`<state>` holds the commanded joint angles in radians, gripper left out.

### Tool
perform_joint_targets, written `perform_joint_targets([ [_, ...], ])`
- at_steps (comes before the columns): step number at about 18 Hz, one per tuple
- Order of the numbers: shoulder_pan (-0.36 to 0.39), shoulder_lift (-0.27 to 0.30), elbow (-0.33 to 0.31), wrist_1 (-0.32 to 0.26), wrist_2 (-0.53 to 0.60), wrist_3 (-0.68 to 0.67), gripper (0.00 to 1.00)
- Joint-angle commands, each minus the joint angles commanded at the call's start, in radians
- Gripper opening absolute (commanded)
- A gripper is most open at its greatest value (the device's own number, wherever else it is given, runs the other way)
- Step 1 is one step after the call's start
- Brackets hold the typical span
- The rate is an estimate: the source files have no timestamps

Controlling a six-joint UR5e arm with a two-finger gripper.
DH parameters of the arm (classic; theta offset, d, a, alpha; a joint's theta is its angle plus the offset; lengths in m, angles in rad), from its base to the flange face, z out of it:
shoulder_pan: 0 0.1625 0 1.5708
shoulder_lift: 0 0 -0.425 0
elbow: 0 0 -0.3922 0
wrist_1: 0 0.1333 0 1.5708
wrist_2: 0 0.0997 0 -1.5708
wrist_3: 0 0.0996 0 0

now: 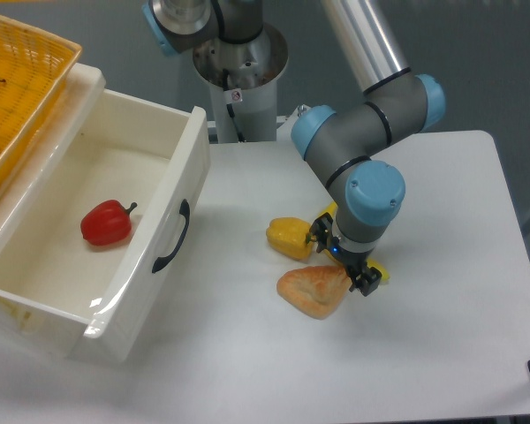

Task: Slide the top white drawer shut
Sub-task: 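Lift the gripper up from beside the yellow pepper and bread slice, then move the gripper toward the open white drawer's front panel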

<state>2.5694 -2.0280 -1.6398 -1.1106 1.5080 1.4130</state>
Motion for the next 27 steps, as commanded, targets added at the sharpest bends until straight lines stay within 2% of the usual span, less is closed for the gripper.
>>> perform_joint_targets([
  [4, -0.003, 0.002, 0.006, -0.003, -0.011, -0.175, 1.0],
  [8, -0.003, 0.011, 0.008, -0.011, -0.193, -0.323, 0.98],
  [11, -0.014, 0.026, 0.008, -0.017, -0.242, -0.463, 0.71],
  [12, -0.014, 0.032, 0.008, -0.017, -0.274, -0.482, 0.65],
  [15, -0.021, 0.049, 0.002, -0.02, -0.33, -0.519, 0.37],
  [20, -0.058, 0.065, 0.002, -0.021, -0.331, -0.591, 0.04],
  [22, -0.081, 0.066, 0.0, -0.035, -0.344, -0.614, 0.0],
  [27, -0.113, 0.095, 0.008, -0.126, -0.373, -0.629, 0.0],
])
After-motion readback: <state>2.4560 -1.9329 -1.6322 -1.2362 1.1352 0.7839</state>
